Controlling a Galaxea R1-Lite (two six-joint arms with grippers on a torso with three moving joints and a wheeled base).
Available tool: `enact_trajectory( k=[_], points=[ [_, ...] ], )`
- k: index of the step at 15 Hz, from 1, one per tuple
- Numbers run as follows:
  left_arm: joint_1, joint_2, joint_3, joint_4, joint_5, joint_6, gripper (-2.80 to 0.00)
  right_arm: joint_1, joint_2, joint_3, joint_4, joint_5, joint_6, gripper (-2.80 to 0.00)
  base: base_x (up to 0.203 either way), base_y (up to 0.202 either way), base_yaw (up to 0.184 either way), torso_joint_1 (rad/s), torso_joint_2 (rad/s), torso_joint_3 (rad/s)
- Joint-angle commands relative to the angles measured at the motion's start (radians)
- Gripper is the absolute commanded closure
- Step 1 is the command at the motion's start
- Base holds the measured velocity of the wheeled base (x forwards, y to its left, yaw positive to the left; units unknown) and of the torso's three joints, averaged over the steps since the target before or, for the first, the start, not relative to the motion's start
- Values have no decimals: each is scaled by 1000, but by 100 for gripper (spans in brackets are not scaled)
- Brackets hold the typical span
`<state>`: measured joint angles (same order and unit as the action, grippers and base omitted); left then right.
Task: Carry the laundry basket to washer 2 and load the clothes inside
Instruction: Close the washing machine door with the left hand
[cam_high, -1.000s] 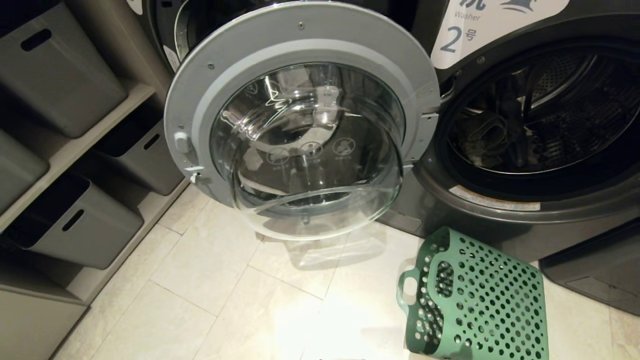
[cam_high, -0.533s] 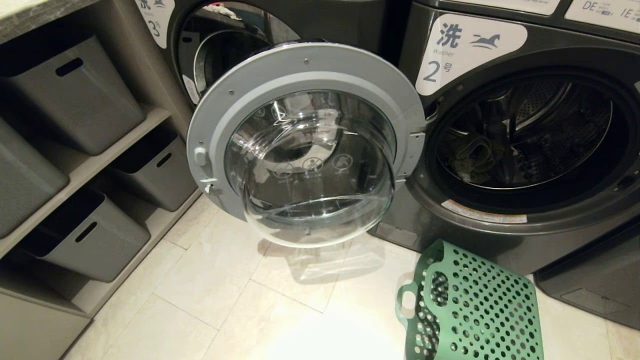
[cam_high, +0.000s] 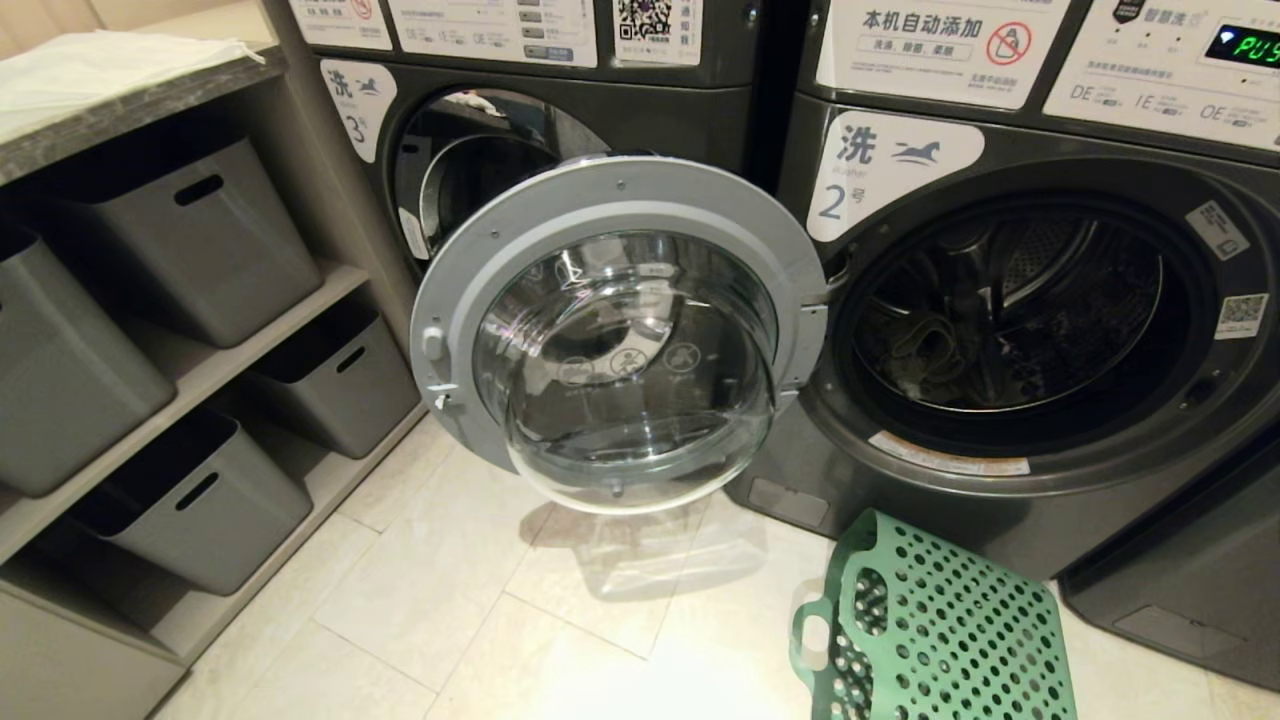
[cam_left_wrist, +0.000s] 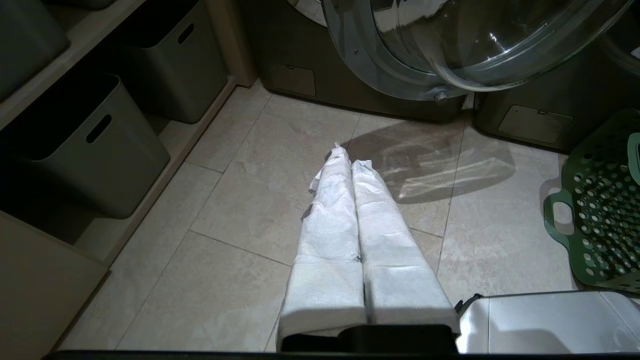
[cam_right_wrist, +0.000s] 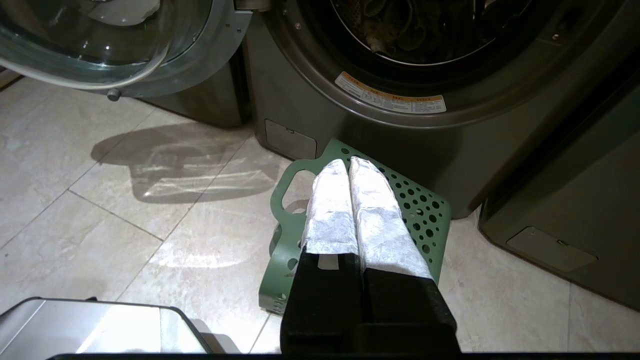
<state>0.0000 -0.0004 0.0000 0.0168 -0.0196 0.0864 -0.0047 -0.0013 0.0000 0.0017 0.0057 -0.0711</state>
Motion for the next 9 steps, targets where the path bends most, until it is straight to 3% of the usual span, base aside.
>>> enact_trajectory(
  k=[1, 9],
  points=[
    [0, -1, 2, 2, 0, 1, 0, 0, 1, 0, 0, 0, -1, 0, 0, 0, 0, 6, -2, 201],
    [0, -1, 2, 0, 0, 0, 0, 0, 1, 0, 0, -1, 1, 0, 0, 0, 0, 1, 1, 44]
  ],
)
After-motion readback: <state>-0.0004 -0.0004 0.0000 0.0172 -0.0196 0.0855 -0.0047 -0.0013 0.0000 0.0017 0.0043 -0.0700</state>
